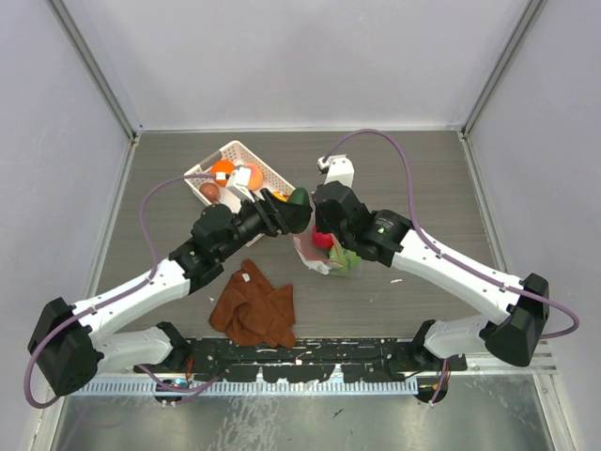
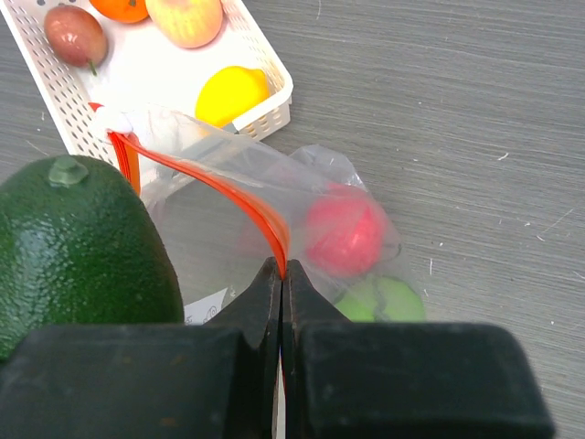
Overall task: Place the food in the zip-top bag and seal the zipper
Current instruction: Place the fake fruit in the zipper food storage bag, then pick up the fake fruit from the bin.
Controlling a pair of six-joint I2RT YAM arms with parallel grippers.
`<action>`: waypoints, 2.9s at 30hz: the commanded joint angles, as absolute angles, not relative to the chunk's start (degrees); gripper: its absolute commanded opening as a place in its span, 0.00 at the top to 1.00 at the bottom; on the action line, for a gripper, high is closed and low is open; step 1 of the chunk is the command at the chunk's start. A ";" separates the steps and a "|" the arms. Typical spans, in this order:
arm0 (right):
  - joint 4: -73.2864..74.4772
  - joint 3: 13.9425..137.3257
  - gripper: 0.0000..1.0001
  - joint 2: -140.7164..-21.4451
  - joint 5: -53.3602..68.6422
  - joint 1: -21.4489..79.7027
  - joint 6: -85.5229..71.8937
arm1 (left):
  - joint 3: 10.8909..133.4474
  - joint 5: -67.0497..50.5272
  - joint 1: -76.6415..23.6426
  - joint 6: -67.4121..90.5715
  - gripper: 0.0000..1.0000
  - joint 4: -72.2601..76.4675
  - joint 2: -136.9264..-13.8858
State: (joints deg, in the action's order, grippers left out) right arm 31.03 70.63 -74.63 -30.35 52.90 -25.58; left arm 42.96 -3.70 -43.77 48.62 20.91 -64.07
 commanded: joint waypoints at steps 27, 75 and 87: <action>24.68 69.95 1.00 -71.38 -32.04 53.34 -28.39 | 39.59 9.20 -50.70 40.87 0.43 20.37 -62.28; 26.78 68.64 1.00 -69.60 -38.01 53.17 -23.28 | 65.83 -4.78 -25.39 27.96 0.02 -18.96 -80.60; 26.52 68.65 1.00 -70.27 -37.83 53.17 -22.76 | 77.13 -12.37 -19.50 25.87 0.05 -18.83 -100.11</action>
